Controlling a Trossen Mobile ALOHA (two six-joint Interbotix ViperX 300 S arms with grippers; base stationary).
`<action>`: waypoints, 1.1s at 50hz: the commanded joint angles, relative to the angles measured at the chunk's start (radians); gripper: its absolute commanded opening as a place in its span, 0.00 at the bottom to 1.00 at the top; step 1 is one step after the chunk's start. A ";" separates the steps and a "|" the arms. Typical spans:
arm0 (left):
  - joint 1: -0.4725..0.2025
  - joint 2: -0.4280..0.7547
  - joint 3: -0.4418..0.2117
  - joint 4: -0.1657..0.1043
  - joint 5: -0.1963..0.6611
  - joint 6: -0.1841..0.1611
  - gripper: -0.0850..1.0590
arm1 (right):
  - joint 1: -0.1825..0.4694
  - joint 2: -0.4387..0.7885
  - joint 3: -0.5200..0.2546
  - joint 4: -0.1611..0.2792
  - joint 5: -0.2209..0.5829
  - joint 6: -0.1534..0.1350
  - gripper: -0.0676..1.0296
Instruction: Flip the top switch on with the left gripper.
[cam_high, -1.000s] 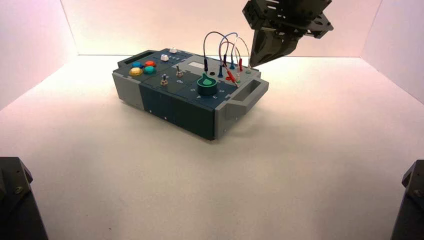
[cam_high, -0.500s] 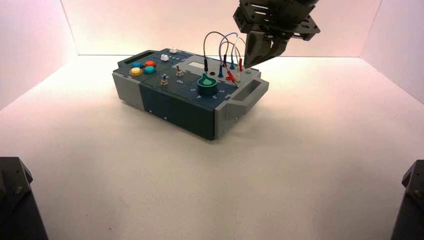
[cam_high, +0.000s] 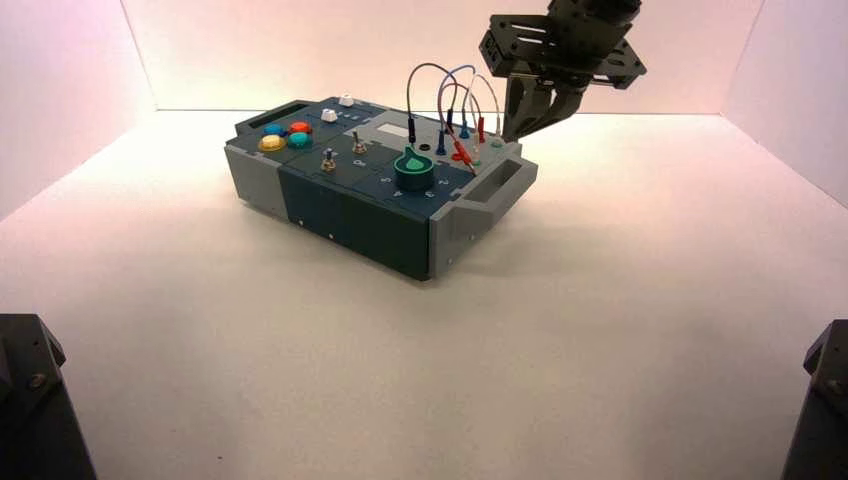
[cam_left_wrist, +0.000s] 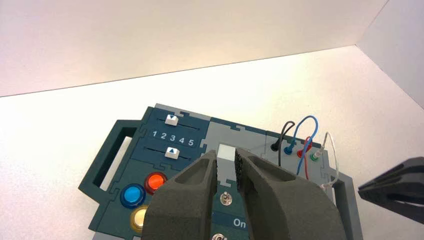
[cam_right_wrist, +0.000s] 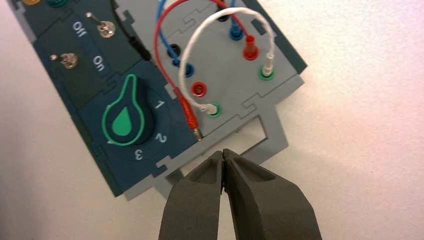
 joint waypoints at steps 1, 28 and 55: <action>-0.005 -0.018 -0.021 0.002 -0.006 -0.002 0.27 | -0.003 0.008 -0.044 -0.008 -0.006 -0.003 0.04; -0.005 -0.017 -0.020 0.002 -0.006 0.000 0.27 | -0.003 0.087 -0.101 -0.008 0.003 -0.003 0.04; -0.005 -0.017 -0.020 0.002 -0.006 0.000 0.27 | -0.005 0.121 -0.107 -0.008 0.028 -0.002 0.04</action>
